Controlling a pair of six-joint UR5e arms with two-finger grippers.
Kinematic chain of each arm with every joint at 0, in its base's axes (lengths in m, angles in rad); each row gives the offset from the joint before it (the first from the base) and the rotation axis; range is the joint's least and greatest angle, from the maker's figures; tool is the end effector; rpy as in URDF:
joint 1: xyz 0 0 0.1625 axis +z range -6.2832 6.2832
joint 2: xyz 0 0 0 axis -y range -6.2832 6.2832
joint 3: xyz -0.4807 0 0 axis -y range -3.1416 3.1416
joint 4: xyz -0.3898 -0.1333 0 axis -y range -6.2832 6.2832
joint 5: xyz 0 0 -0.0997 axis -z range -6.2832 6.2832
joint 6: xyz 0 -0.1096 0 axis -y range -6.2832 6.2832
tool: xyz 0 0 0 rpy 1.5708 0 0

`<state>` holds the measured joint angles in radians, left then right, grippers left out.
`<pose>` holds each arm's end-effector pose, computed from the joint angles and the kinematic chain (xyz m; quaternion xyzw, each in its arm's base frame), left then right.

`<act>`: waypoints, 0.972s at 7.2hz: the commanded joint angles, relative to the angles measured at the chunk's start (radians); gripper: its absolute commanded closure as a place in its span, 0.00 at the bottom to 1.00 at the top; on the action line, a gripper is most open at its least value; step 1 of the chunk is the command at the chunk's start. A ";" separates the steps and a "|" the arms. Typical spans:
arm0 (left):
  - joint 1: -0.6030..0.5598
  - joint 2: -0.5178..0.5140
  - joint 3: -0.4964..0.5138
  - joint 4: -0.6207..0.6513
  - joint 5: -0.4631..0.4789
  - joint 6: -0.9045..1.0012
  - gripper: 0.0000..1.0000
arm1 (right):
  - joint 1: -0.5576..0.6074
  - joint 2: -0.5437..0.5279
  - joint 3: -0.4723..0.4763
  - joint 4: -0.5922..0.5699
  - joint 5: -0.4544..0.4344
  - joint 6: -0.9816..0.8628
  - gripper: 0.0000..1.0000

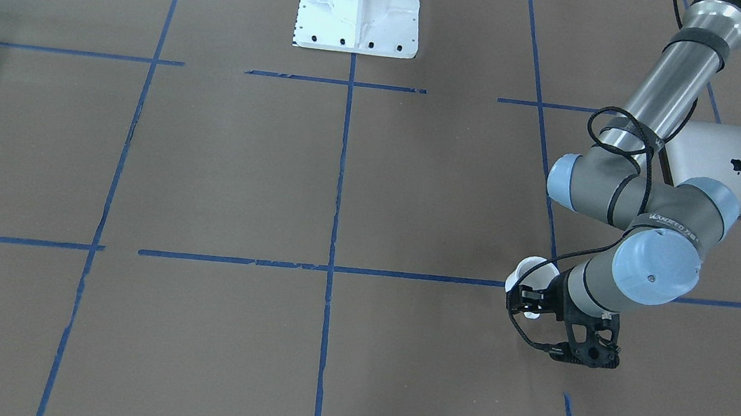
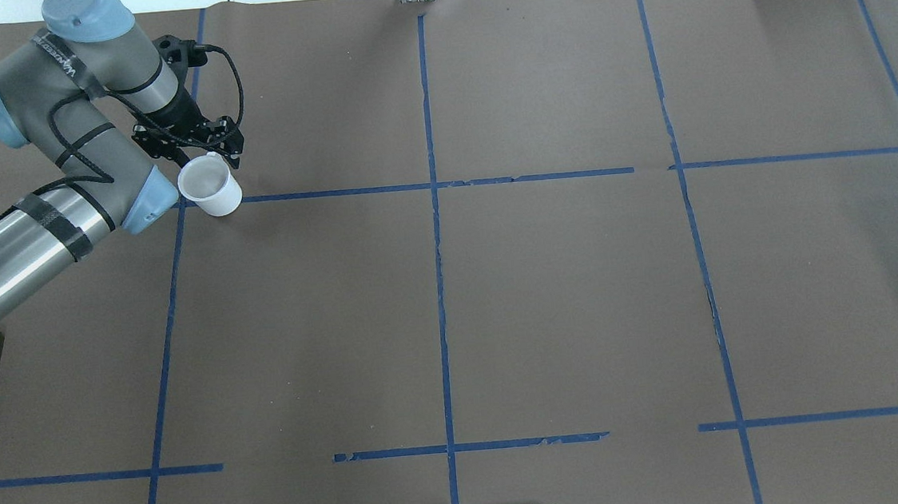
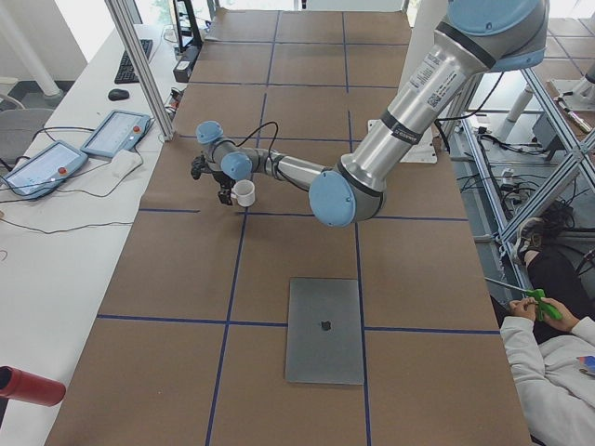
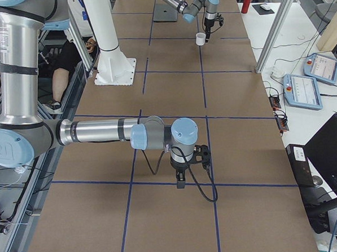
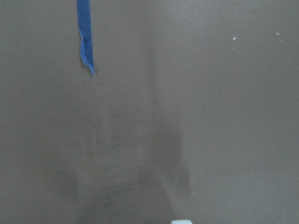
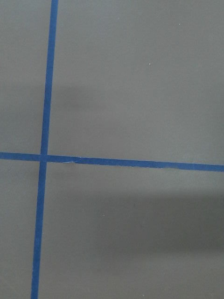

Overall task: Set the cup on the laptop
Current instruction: 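Lower the left gripper and close it on the white cup, then lift the cup with the left gripper toward the silver laptop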

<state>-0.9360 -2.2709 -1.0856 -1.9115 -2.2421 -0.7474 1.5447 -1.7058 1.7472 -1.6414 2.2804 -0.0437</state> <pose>0.4341 -0.6993 0.4673 -0.0024 0.4091 0.0391 0.9116 0.0509 -0.4235 0.7087 -0.0106 -0.3475 -0.0276 0.9372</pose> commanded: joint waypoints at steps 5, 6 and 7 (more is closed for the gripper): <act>-0.084 -0.021 -0.040 0.134 -0.005 0.101 1.00 | 0.000 0.000 0.000 0.000 0.001 0.001 0.00; -0.149 -0.001 -0.136 0.313 -0.004 0.234 1.00 | 0.000 0.000 0.000 0.000 0.001 0.001 0.00; -0.205 0.075 -0.266 0.439 -0.004 0.337 1.00 | 0.000 0.000 0.000 0.000 0.001 -0.001 0.00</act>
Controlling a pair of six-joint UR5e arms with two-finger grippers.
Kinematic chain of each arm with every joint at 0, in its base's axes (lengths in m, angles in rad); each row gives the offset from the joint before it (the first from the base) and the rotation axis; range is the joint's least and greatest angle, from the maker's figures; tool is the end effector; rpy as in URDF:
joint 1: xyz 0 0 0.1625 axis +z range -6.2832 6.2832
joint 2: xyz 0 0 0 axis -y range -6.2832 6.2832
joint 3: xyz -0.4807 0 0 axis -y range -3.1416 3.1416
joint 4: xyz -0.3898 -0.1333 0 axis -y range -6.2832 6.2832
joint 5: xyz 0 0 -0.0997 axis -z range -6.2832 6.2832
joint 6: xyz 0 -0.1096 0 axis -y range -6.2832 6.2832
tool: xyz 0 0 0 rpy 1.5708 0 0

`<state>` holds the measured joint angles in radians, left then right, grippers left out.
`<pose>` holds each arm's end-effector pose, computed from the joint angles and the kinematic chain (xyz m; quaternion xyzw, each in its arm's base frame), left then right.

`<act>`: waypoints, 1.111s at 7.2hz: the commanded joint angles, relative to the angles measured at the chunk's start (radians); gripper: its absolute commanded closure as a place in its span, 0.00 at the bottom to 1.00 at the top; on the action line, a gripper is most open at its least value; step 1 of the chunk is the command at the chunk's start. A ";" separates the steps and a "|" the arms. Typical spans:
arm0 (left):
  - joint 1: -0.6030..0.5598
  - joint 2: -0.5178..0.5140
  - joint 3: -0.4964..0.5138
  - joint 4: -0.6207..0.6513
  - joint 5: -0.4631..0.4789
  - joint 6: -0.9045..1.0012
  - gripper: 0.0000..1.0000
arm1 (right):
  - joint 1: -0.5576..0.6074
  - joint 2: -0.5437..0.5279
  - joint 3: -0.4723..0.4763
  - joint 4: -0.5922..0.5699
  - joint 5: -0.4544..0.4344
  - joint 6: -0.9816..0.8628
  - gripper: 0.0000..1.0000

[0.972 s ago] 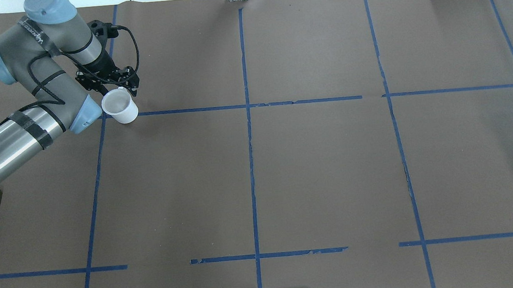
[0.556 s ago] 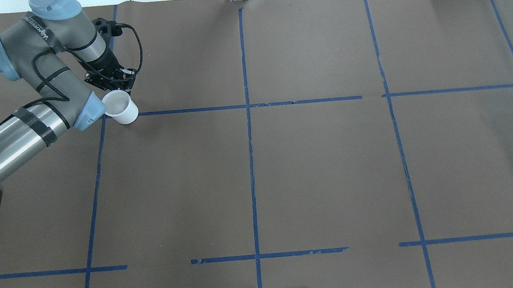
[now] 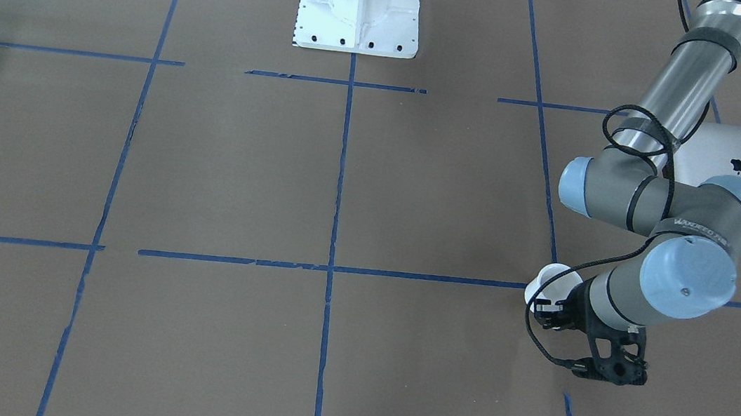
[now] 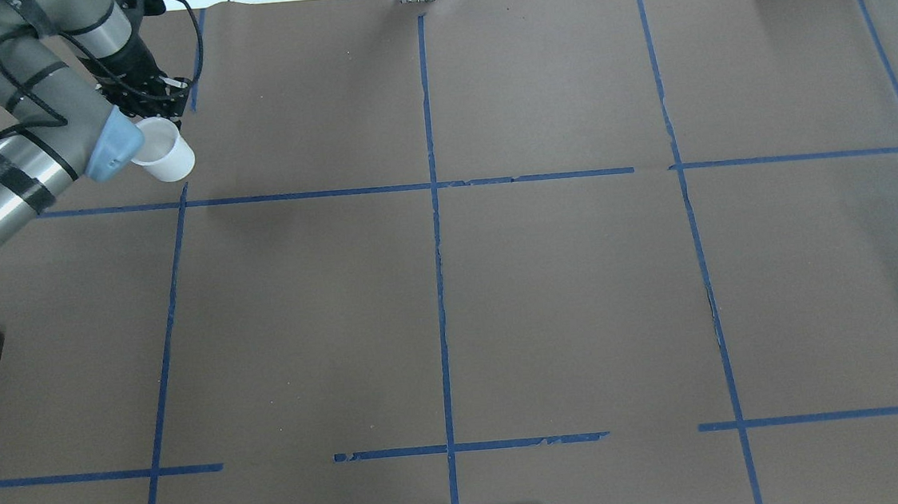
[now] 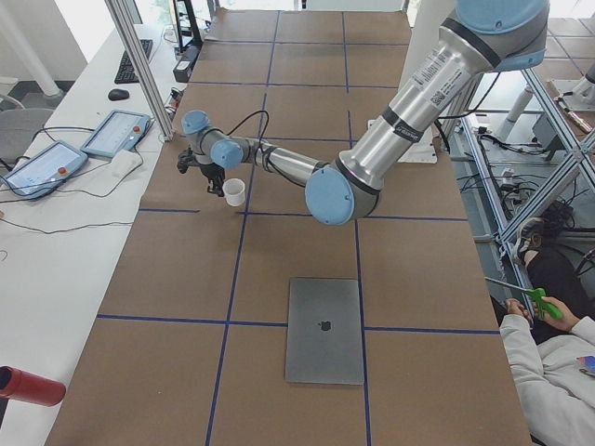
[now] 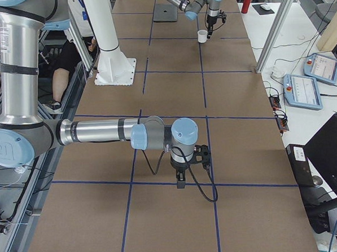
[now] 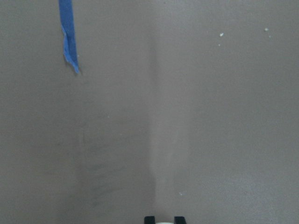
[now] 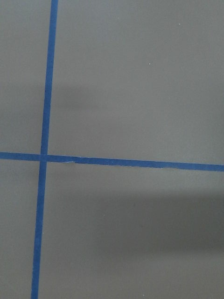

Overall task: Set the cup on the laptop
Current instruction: 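Lift the cup with the left gripper toward the silver laptop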

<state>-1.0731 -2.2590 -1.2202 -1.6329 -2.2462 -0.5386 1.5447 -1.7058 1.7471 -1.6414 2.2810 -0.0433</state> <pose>0.3242 -0.7323 0.4447 0.0019 0.3749 0.0469 0.9259 0.0508 -0.4235 0.7087 -0.0107 -0.3478 -0.0274 0.9371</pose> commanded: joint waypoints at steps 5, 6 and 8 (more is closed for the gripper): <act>-0.261 0.486 -0.349 0.220 -0.027 0.492 1.00 | 0.000 0.000 0.000 0.000 0.000 0.000 0.00; -0.261 0.578 -0.367 0.130 -0.051 0.490 1.00 | 0.000 0.000 0.000 0.000 0.000 0.000 0.00; -0.260 0.726 -0.383 -0.040 -0.134 0.459 1.00 | 0.000 0.000 0.000 0.000 -0.002 0.000 0.00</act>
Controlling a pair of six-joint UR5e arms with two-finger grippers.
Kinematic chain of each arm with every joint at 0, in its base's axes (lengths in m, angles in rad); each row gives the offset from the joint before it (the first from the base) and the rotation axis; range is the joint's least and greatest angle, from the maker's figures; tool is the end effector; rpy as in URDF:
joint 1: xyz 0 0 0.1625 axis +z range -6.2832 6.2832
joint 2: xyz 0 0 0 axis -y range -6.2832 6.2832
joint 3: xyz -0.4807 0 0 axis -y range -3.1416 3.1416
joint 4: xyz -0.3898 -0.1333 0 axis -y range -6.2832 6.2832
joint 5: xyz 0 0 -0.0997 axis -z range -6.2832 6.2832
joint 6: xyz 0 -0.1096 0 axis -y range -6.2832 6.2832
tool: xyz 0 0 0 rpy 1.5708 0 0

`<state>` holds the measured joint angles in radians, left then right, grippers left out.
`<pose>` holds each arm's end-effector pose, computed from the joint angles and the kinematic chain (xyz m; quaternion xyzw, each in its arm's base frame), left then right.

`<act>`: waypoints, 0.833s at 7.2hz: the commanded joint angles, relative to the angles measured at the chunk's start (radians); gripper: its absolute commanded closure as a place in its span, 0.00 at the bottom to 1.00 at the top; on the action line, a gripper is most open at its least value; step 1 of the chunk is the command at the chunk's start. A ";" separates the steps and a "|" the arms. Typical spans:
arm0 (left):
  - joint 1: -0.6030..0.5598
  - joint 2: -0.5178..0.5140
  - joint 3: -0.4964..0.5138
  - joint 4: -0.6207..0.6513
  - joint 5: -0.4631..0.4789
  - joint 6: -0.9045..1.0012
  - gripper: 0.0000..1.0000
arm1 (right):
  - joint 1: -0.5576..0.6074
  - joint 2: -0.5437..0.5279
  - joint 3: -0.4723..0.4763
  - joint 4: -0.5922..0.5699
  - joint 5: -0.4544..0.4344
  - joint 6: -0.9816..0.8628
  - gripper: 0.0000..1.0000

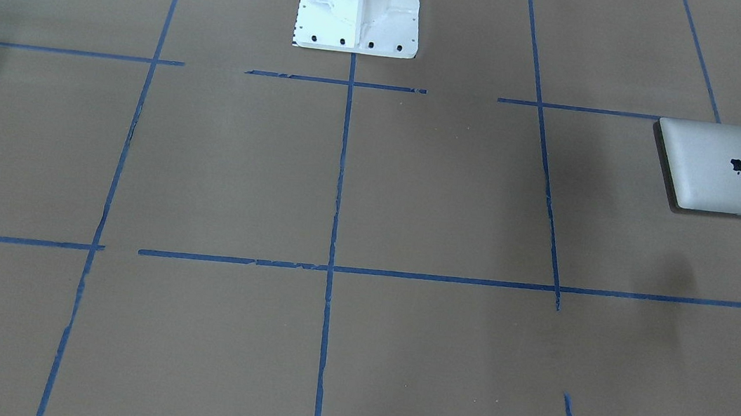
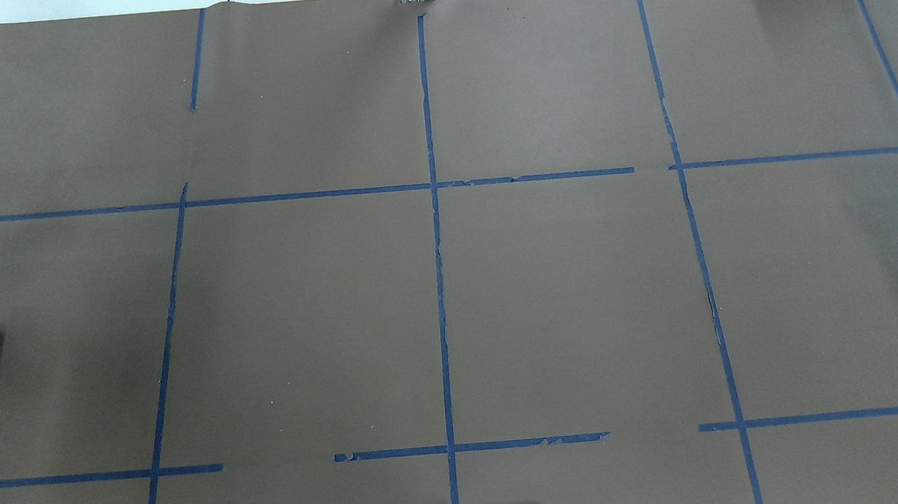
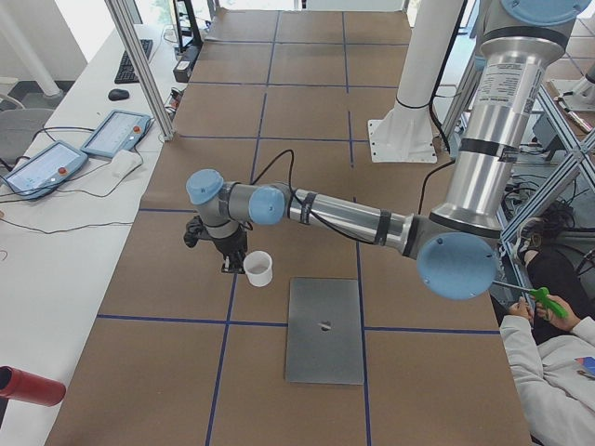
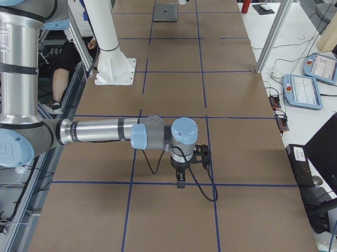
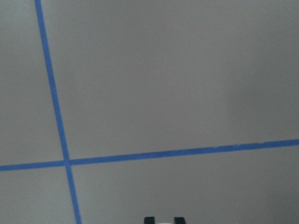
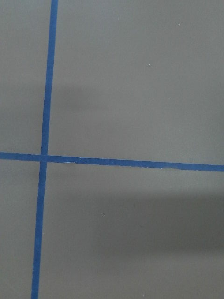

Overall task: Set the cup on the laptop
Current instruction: 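Lower the held cup onto the silver laptop and open the left gripper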

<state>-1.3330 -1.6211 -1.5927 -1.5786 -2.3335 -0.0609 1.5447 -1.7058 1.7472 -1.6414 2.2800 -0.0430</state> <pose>0.0662 -0.5176 0.6855 -0.0186 0.3733 0.0967 0.9225 0.0509 -0.4235 0.7087 -0.0108 -0.3473 -0.0273 0.9373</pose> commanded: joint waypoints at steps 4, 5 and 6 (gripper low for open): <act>0.014 0.297 0.019 -0.439 0.015 -0.199 1.00 | 0.000 0.000 0.000 0.000 -0.001 0.000 0.00; 0.018 0.299 0.052 -0.507 0.026 -0.250 1.00 | 0.000 0.000 0.000 0.000 0.001 0.000 0.00; 0.037 0.299 0.062 -0.530 0.026 -0.278 1.00 | 0.000 0.000 0.000 0.000 0.001 0.000 0.00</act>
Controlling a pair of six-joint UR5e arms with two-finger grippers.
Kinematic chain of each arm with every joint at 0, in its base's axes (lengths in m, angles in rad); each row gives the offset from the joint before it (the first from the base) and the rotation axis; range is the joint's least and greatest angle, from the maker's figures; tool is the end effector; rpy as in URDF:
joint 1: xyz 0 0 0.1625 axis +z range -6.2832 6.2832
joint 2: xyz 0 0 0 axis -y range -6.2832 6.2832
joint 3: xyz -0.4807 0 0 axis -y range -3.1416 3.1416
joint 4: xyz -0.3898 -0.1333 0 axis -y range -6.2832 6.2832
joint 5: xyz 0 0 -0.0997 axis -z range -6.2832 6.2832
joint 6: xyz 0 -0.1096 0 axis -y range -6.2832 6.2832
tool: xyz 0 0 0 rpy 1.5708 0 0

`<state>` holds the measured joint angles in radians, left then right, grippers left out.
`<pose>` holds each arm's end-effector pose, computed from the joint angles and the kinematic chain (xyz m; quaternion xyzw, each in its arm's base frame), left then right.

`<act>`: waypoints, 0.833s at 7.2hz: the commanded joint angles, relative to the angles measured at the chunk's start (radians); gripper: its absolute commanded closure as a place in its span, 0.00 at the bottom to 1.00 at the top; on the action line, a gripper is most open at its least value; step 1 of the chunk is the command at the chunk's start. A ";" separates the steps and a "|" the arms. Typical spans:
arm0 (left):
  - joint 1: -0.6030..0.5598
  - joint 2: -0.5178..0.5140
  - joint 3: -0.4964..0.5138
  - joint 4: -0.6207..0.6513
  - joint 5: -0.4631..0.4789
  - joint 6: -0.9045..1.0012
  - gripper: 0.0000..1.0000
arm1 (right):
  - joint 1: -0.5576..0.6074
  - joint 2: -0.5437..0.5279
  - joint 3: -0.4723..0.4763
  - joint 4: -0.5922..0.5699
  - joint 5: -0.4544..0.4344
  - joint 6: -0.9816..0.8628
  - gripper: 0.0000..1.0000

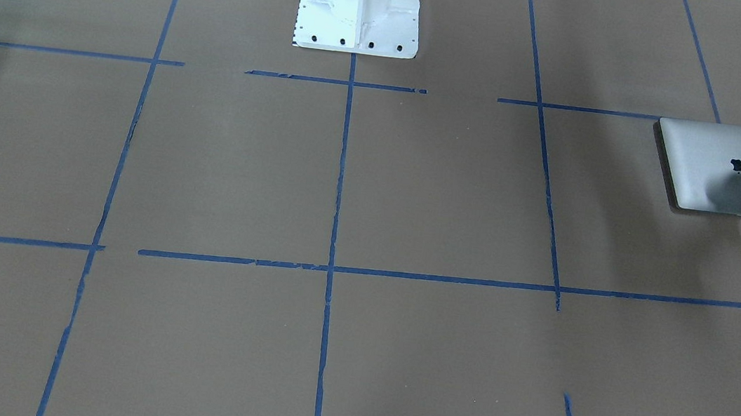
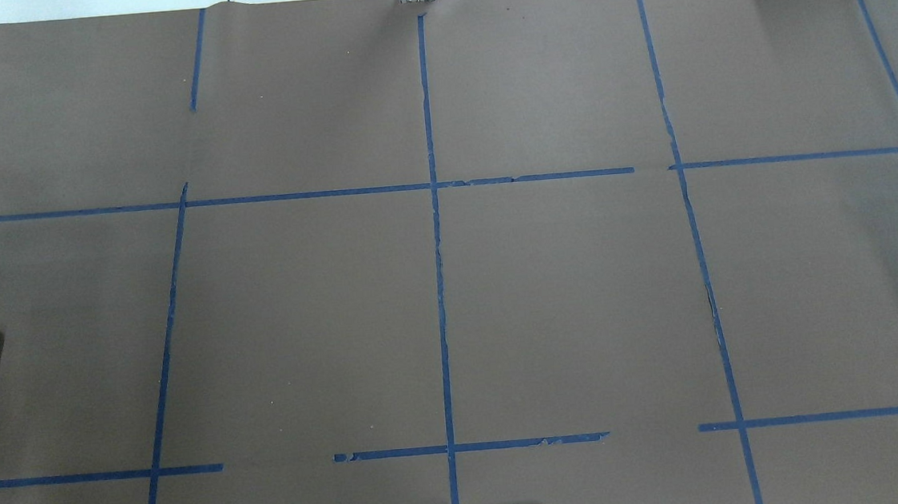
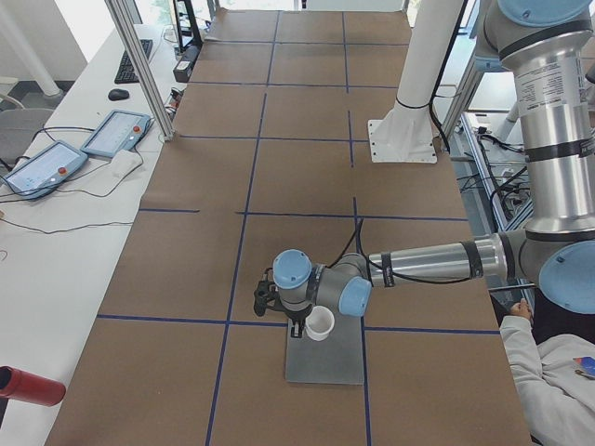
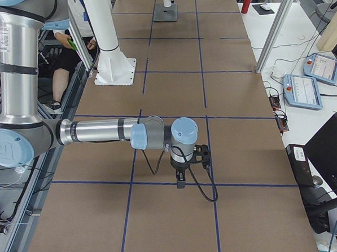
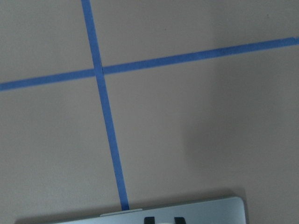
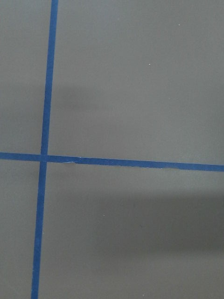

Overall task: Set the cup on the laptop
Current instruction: 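Lower the held cup onto the silver laptop and open the left gripper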

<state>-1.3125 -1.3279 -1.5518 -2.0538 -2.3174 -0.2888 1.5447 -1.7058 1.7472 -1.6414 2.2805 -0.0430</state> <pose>0.0391 -0.3784 0.7866 0.0010 0.3767 0.0261 0.9259 0.0509 -0.4235 0.7087 -0.0108 -0.3475 -0.0273 0.9372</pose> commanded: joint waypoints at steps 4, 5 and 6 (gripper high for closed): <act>0.113 0.004 0.021 -0.055 0.000 -0.092 1.00 | 0.000 0.000 0.000 0.000 -0.001 0.000 0.00; 0.114 0.003 0.021 -0.055 0.000 -0.092 0.91 | 0.000 0.000 0.000 0.000 0.001 0.000 0.00; 0.116 0.001 0.021 -0.057 0.001 -0.090 0.54 | 0.000 0.000 0.000 0.000 -0.001 0.000 0.00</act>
<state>-1.2012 -1.3253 -1.5310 -2.1095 -2.3175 -0.3786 1.5447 -1.7058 1.7472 -1.6413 2.2802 -0.0430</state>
